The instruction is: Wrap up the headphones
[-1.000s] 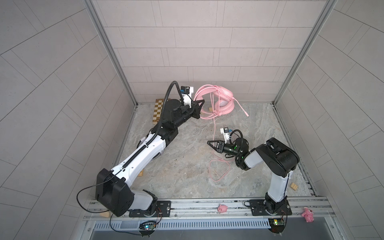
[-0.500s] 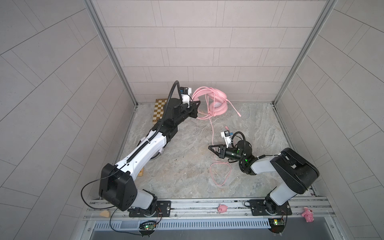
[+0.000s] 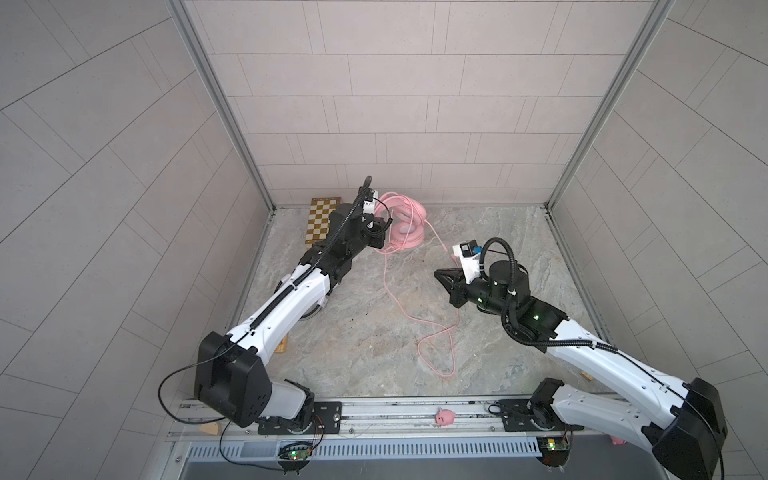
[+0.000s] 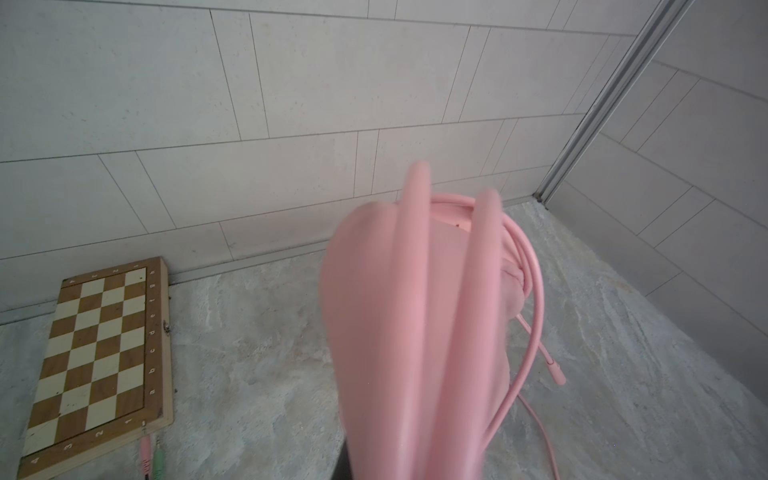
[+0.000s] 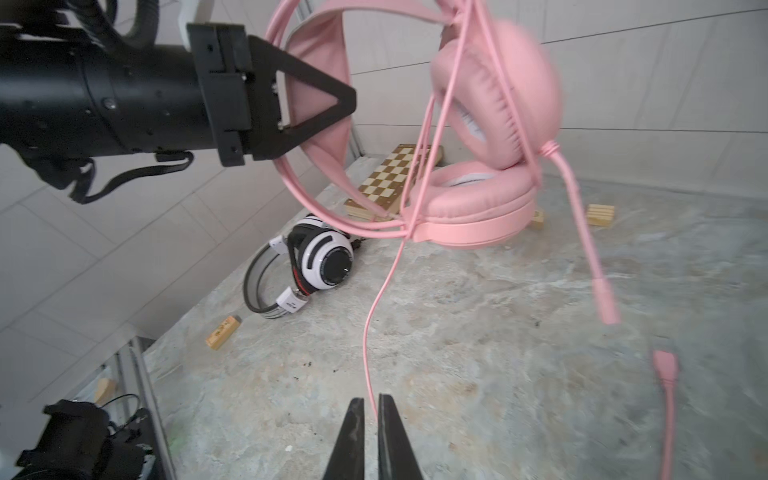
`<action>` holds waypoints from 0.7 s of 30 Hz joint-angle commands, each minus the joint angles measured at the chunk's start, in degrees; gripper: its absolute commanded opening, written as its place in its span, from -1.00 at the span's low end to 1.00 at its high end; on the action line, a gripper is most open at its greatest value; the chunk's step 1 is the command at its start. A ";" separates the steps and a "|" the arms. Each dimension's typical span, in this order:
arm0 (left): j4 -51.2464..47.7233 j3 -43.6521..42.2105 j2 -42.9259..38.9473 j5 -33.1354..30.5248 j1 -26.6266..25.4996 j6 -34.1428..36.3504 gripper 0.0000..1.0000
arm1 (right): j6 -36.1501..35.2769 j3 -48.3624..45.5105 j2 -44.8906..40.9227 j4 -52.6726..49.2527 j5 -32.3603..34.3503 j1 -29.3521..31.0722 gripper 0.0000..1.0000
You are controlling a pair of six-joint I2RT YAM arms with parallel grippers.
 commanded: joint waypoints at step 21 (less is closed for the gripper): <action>3.17 4.71 -10.23 7.10 -0.75 -3.33 -1.00 | 6.80 -15.79 7.28 9.42 2.79 -4.19 -0.20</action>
